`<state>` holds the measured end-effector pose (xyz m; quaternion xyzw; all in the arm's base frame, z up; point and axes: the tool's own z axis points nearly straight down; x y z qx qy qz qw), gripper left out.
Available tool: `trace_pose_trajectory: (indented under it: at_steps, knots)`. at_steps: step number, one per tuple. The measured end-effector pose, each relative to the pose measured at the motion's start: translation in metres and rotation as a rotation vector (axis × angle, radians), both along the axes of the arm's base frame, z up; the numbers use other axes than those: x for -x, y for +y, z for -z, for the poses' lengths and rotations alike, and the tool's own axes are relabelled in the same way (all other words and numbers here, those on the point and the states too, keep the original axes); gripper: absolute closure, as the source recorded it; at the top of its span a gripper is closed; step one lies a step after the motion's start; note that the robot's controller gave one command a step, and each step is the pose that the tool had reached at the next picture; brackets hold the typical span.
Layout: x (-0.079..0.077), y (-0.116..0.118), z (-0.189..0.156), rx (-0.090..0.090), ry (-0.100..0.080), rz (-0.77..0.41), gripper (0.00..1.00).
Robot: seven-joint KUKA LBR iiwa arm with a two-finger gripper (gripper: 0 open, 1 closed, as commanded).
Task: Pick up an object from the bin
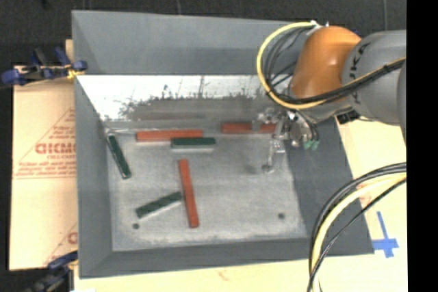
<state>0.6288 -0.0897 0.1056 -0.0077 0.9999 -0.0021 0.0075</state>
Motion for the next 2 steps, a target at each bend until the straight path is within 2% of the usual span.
trace_pose_trajectory:
  at_steps: [1,2]
  knots:
    - [-0.011,0.009,0.029,-0.001,0.009,-0.057,0.00]
    - [-0.009,0.044,0.026,-0.002,0.009,-0.016,0.00]
